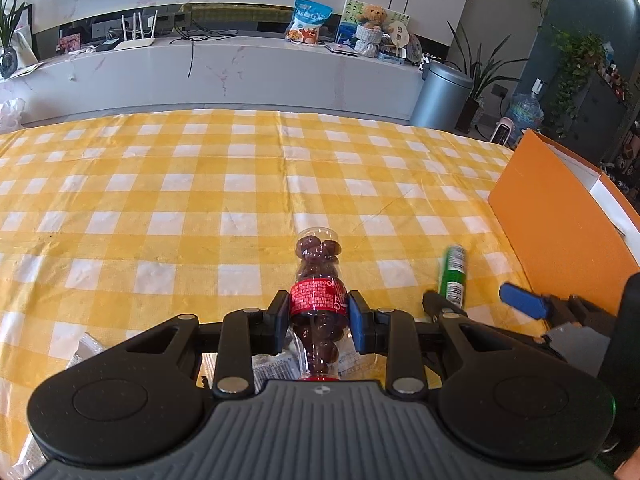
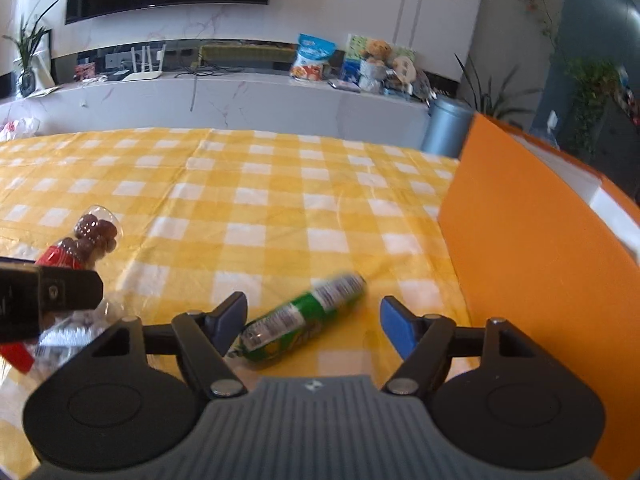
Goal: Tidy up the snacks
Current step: 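Grasp the cola bottle of chocolate balls with the left tool while the right tool grasps the green sausage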
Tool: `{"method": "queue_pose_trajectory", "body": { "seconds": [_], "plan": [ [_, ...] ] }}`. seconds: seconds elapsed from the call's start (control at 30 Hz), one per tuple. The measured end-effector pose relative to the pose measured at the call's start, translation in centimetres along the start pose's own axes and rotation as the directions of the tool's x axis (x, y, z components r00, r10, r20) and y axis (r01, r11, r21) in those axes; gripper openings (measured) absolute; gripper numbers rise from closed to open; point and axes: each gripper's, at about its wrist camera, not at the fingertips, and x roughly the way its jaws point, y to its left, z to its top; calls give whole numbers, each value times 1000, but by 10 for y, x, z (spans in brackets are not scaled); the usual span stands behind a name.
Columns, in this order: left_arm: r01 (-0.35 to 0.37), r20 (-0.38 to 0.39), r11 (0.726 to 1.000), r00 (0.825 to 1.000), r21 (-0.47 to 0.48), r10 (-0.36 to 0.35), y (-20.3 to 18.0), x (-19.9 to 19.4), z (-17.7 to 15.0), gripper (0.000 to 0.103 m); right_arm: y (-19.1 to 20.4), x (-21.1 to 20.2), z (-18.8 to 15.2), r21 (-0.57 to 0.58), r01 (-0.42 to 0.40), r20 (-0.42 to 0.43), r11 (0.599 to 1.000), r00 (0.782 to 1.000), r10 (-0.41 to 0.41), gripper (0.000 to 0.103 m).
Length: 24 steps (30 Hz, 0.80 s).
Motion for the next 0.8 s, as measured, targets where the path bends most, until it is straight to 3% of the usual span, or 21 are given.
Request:
{"method": "queue_pose_trajectory", "body": {
  "seconds": [0.13,0.3,0.5,0.53,0.8],
  "plan": [
    [20,0,1000,1000,6,-20,-5,0,-2,34,-20,-1,-11,108,-51,-40,993,998,55,66],
    [21,-4,1000,1000,-10,-21,-5,-1,-2,34,-18,3,-6,92,-91,-25,992,995,94,64],
    [11,-6,1000,1000,-12,-11,-5,-4,-2,34,-15,10,-1,52,-118,-14,992,993,119,33],
    [10,-6,1000,1000,-14,-10,-4,-5,-3,34,-15,9,-2,49,-125,-9,991,992,126,22],
    [3,0,1000,1000,-29,-3,-8,-21,-8,34,-21,-7,-5,37,-158,-15,987,987,158,20]
  ]
}}
